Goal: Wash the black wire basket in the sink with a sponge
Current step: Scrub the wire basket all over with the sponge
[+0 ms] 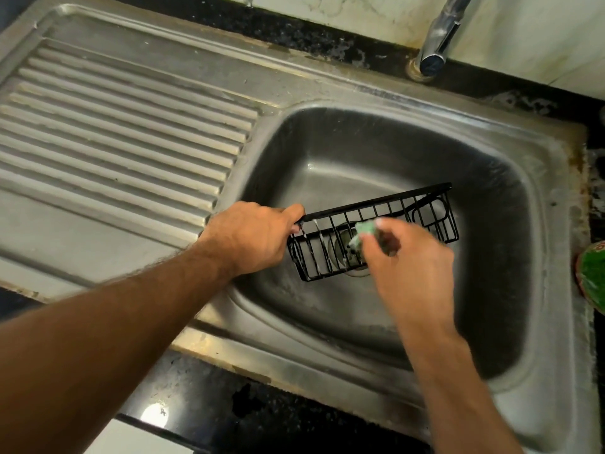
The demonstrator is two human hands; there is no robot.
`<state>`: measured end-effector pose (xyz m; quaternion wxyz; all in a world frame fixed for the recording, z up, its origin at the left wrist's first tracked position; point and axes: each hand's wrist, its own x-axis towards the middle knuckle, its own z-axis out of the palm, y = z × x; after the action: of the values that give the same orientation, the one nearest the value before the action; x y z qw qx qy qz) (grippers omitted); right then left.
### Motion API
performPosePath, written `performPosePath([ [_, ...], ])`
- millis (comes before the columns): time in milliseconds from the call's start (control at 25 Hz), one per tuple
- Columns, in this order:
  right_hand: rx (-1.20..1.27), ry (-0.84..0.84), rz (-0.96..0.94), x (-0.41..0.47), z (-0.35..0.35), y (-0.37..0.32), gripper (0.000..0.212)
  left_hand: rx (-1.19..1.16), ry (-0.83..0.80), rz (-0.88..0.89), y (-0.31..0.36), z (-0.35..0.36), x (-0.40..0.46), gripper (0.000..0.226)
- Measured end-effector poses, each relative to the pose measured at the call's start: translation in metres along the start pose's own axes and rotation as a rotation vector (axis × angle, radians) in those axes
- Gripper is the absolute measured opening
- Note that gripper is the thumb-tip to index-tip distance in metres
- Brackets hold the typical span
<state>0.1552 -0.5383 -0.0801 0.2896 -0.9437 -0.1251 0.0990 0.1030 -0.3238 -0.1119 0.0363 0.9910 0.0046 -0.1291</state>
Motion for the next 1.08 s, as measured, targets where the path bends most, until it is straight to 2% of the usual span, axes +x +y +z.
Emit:
performPosePath([
  [120, -0.100, 0.007, -0.115, 0.019, 0.014, -0.005, 0.017, 0.005, 0.001, 0.017, 0.002, -0.002, 0.000, 0.022],
  [320, -0.172, -0.176, 0.067, 0.004, 0.013, 0.004, 0.024, 0.014, -0.001, 0.022, 0.000, 0.001, 0.000, 0.022],
  [400, -0.198, -0.210, 0.081, -0.001, 0.007, 0.004, 0.021, 0.014, -0.005, 0.029, 0.000, 0.002, 0.001, 0.022],
  [560, -0.189, -0.074, -0.021, 0.026, 0.018, -0.015, 0.031, 0.005, -0.020, 0.020, 0.000, 0.001, 0.000, 0.019],
  [640, -0.198, -0.032, -0.068, 0.037, 0.023, -0.020, 0.028, -0.002, -0.023, -0.006, 0.001, -0.001, 0.000, 0.019],
  [760, -0.131, -0.115, -0.043, 0.022, 0.019, -0.010, 0.013, 0.003, -0.033, 0.001, 0.004, -0.002, 0.001, 0.022],
  [880, -0.106, -0.230, 0.013, 0.001, 0.008, 0.001, 0.018, 0.013, -0.015, 0.007, 0.001, 0.000, 0.001, 0.023],
  [1000, -0.073, -0.230, 0.020, 0.001, 0.008, -0.006, 0.020, 0.021, -0.016, -0.007, 0.001, 0.001, 0.001, 0.024],
  [1080, -0.080, -0.167, -0.005, 0.009, 0.015, -0.015, 0.016, 0.023, -0.013, -0.014, 0.003, -0.001, 0.001, 0.025],
])
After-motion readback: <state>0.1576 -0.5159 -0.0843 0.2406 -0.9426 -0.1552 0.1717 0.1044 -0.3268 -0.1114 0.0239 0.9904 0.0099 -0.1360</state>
